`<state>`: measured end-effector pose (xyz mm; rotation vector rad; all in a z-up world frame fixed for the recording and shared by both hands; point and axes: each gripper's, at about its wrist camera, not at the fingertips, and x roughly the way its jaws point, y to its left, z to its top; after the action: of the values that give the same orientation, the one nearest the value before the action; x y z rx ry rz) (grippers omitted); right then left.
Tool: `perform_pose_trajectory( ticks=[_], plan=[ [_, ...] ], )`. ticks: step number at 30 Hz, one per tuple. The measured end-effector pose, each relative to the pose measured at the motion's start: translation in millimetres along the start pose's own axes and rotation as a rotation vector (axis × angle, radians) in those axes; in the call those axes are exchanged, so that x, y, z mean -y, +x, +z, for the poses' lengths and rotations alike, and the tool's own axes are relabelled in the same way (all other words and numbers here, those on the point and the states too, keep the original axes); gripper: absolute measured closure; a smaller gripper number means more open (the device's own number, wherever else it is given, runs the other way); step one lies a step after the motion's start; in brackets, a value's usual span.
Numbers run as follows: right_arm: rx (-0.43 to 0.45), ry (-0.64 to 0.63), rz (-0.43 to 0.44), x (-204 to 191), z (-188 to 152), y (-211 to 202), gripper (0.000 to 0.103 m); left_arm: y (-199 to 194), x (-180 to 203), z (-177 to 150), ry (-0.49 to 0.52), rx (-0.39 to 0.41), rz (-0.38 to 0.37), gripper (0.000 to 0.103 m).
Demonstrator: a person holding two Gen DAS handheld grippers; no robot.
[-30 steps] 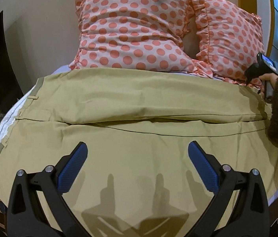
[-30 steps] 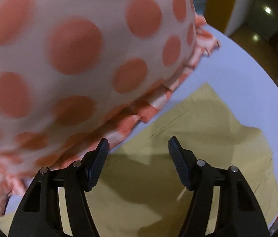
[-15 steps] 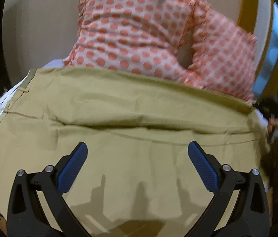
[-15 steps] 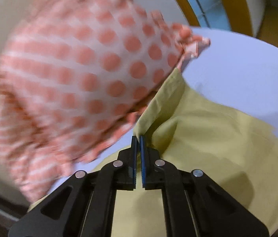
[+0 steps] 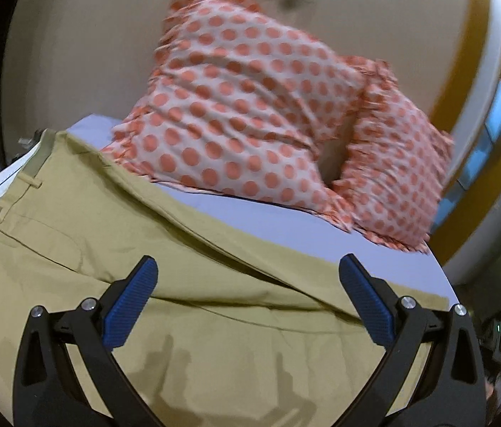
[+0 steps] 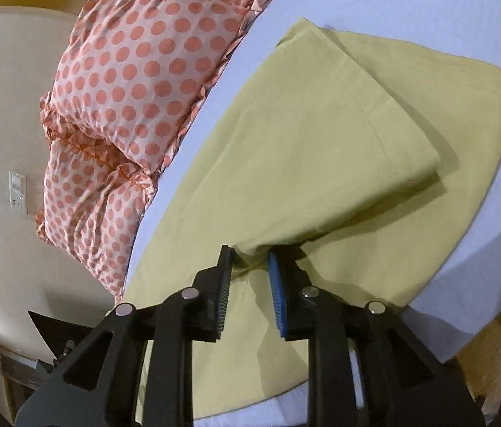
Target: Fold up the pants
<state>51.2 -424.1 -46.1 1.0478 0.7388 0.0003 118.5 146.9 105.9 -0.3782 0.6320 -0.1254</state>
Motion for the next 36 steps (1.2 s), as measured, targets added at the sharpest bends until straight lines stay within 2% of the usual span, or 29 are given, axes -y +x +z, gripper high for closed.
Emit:
perform_pose_trajectory(
  ticks=[4, 6, 9, 11, 15, 17, 18, 19, 20, 21, 23, 26, 29, 30, 33, 36],
  plan=[
    [0.015, 0.021, 0.009, -1, 8, 6, 0.079, 24, -25, 13, -0.107, -0.063, 0.017, 0.002],
    [0.056, 0.015, 0.041, 1, 16, 13, 0.099, 38, -34, 20, -0.156, -0.096, 0.009, 0.002],
    [0.102, 0.057, 0.122, 9, 20, 8, 0.099, 62, -42, 30, -0.199, -0.133, 0.053, 0.007],
    [0.125, 0.042, 0.147, 7, 20, 2, 0.099, 76, -43, 34, -0.195, -0.154, 0.077, 0.010],
    [0.130, 0.032, 0.172, 3, 21, -5, 0.099, 113, -47, 45, -0.236, -0.206, 0.094, 0.015],
    [0.134, 0.017, 0.169, -2, 21, -8, 0.099, 130, -53, 53, -0.273, -0.207, 0.106, 0.022],
    [0.136, 0.014, 0.170, -3, 21, -8, 0.099, 137, -57, 58, -0.282, -0.208, 0.119, 0.027],
    [0.136, 0.017, 0.173, -4, 21, -8, 0.099, 144, -62, 61, -0.297, -0.218, 0.141, 0.051],
    [0.137, 0.019, 0.179, -4, 22, -8, 0.099, 151, -68, 62, -0.317, -0.233, 0.156, 0.090],
    [0.140, 0.020, 0.182, -4, 23, -9, 0.099, 153, -79, 60, -0.361, -0.255, 0.150, 0.098],
    [0.142, 0.013, 0.188, -7, 25, -12, 0.099, 135, -85, 55, -0.394, -0.234, 0.116, 0.098],
    [0.175, -0.032, 0.193, -13, 24, -31, 0.099, 67, -67, 39, -0.281, -0.156, 0.090, 0.098],
    [0.225, -0.087, 0.169, -12, 15, -60, 0.099, -10, -51, 0, -0.216, -0.096, 0.071, 0.098],
    [0.229, -0.095, 0.158, -10, 12, -65, 0.099, -36, -49, -21, -0.201, -0.088, 0.075, 0.098],
    [0.215, -0.118, 0.081, 2, -3, -73, 0.099, -76, -54, -78, -0.203, -0.111, 0.107, 0.098],
    [0.188, -0.115, 0.015, 19, -14, -70, 0.099, -89, -66, -118, -0.271, -0.147, 0.094, 0.098]
  ],
)
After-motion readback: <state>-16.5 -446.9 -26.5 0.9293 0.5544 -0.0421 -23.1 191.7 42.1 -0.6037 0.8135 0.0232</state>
